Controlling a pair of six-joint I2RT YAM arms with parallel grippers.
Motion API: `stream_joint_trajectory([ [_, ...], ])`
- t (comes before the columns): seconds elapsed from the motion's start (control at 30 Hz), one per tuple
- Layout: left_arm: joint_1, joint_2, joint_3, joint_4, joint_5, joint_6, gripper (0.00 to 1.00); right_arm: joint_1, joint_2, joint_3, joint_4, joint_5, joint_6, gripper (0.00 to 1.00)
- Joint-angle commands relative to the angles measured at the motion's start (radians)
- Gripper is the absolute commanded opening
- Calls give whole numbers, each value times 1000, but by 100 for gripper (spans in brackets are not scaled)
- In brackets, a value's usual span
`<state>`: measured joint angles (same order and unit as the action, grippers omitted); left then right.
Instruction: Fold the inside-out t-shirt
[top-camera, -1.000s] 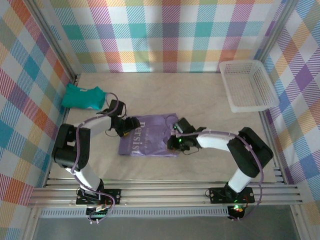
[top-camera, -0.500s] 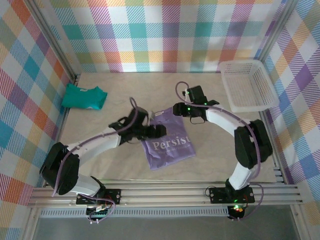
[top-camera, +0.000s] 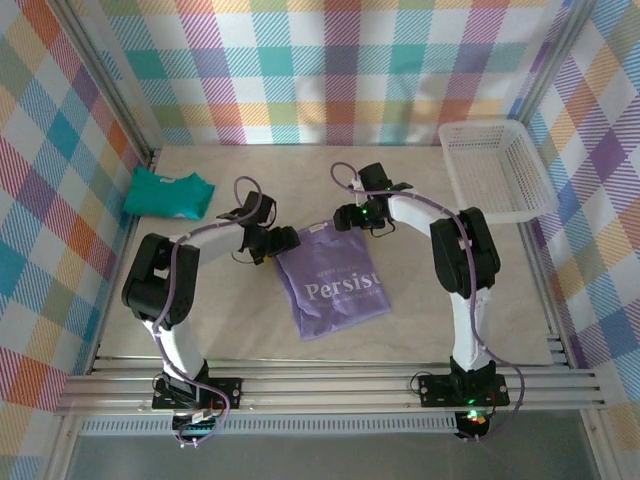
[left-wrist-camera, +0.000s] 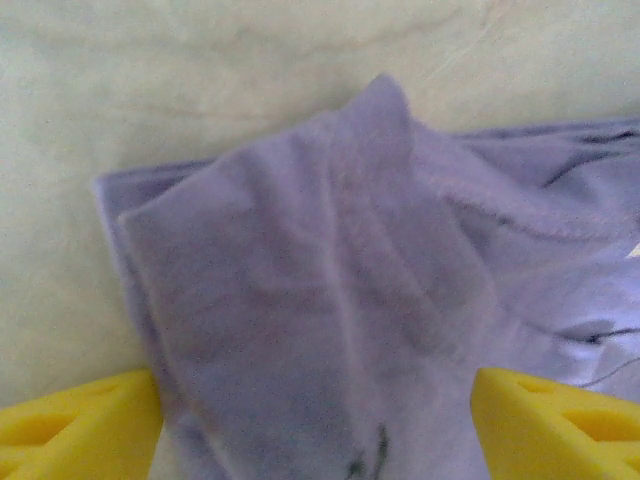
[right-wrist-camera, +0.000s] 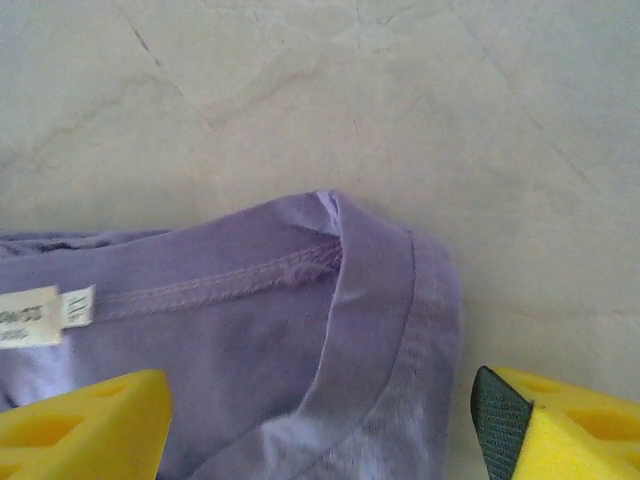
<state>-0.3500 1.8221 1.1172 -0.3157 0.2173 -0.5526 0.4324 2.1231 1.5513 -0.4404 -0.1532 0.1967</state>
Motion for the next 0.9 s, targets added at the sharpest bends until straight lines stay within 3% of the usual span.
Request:
stream_joint_trajectory([
  [0.0, 5, 41, 37, -4, 35, 31, 79, -3, 53, 55, -87, -71, -32, 80],
  [0.13, -4, 78, 20, 69, 62, 22, 73, -1, 67, 51, -77, -126, -27, 77],
  [0.33, -4, 115, 15, 97, 75, 19, 51, 5, 119, 120, -154, -182, -27, 65],
  [0.5, -3, 131, 4, 116, 76, 21, 35, 9, 150, 153, -177, -211, -32, 44],
  [0.73, 25, 122, -23, 226, 116, 25, 0, -24, 76, 103, -68, -317, -40, 13],
  [0.87, 48, 53, -36, 290, 126, 55, 0, -65, -46, 4, 69, -358, -28, 0],
])
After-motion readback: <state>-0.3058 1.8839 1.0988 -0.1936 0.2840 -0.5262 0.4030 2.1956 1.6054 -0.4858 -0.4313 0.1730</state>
